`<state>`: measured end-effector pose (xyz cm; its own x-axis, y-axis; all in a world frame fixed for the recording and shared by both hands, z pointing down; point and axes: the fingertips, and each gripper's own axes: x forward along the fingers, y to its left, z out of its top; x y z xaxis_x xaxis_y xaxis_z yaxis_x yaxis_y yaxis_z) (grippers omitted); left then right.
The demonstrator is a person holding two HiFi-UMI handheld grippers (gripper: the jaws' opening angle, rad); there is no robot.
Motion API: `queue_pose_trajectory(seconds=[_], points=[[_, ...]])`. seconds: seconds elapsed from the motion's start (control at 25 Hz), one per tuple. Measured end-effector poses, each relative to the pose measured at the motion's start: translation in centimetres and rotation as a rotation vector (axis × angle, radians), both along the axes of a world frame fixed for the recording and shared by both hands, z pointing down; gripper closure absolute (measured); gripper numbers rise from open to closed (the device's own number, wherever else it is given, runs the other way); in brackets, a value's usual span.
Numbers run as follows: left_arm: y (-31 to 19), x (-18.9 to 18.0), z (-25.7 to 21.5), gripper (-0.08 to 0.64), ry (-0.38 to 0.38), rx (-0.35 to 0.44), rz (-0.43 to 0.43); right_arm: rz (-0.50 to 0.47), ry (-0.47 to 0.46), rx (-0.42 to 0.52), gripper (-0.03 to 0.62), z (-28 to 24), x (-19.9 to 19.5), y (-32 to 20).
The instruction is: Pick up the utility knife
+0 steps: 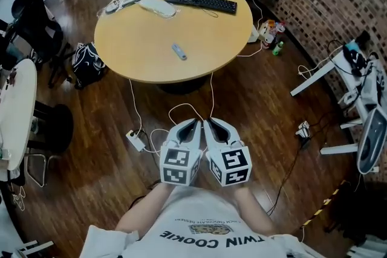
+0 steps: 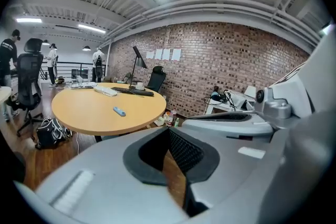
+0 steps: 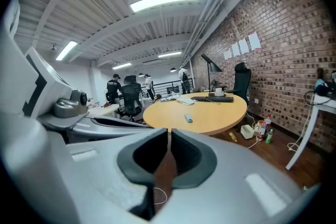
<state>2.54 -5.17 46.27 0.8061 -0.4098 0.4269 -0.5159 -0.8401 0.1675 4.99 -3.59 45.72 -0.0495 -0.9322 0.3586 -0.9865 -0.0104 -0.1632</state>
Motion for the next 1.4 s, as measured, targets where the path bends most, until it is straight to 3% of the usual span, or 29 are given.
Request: queue_pose_trajectory(seconds=[0.36, 0.76, 1.4], points=[[-10.3, 1.3, 0.2, 0.557, 0.017, -0.01, -0.005, -0.004, 0.029, -0.012, 0.581, -0.1, 1.0, -10.0], [-17.3, 2.7, 1.5, 0.557, 0.008, -0.019, -0.063, -0.044, 0.048, -0.018, 0.578, 0.1, 2.2, -16.3], [-28.7, 10.1, 7.8, 0.506, -0.148, -0.049, -0.295, -0.25, 0.065, -0.047, 0.577, 1.5, 12.5, -27.1]])
